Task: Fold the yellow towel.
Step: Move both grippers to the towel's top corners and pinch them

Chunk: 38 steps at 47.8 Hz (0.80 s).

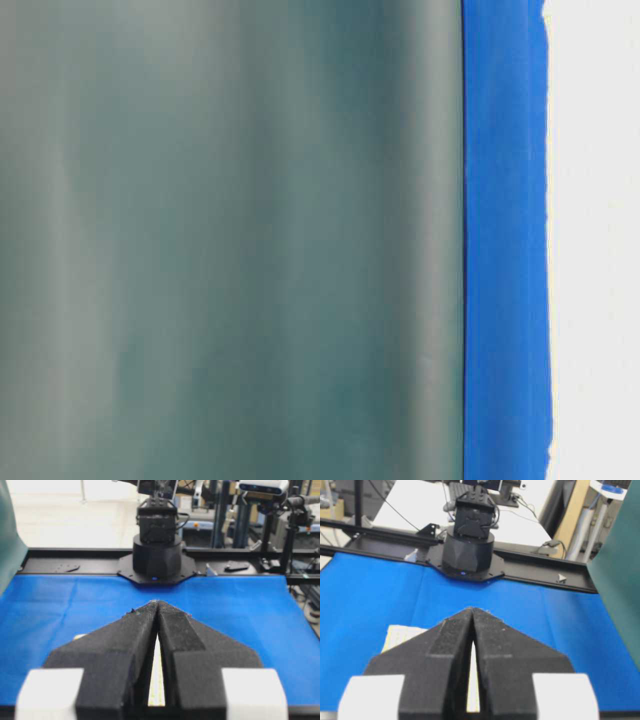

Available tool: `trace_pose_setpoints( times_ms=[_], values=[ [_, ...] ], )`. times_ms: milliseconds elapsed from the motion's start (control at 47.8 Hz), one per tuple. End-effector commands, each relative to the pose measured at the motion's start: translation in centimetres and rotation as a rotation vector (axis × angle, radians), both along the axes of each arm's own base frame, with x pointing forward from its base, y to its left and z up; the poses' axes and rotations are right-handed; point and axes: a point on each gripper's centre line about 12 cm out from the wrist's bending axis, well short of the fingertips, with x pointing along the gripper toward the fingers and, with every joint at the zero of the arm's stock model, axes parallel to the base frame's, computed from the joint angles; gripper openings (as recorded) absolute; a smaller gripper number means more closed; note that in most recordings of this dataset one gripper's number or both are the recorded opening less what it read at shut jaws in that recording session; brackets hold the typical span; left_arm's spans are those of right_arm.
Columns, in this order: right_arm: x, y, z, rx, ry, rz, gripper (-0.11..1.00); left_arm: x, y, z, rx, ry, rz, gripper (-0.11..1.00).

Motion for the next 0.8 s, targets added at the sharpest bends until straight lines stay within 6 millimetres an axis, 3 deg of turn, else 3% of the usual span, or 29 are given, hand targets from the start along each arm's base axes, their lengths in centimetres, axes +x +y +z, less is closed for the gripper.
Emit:
trace_pose_setpoints(
  times_ms=[0, 251, 523, 628, 774],
  values=[
    [0.3, -0.1, 1.0, 0.003, -0.020, -0.003, 0.00, 0.2, 0.1, 0.7, -0.032, -0.011, 0.006, 0.00],
    [0.5, -2.2, -0.4, 0.061, 0.089, -0.109, 0.00, 0.9, 0.5, -0.5, -0.027, 0.041, 0.029, 0.00],
    [1.7, -5.4, -4.5, 0.158, 0.259, -0.264, 0.01, 3.1, 2.9, -4.9, -0.063, 0.218, 0.136, 0.04],
    [2.2, -6.7, -6.6, 0.196, 0.335, -0.322, 0.13, 3.8, 4.4, -6.8, -0.090, 0.274, 0.197, 0.29],
    [2.7, -8.5, -9.7, 0.243, 0.412, -0.404, 0.56, 4.3, 6.0, -9.5, -0.103, 0.339, 0.260, 0.72]
  ],
)
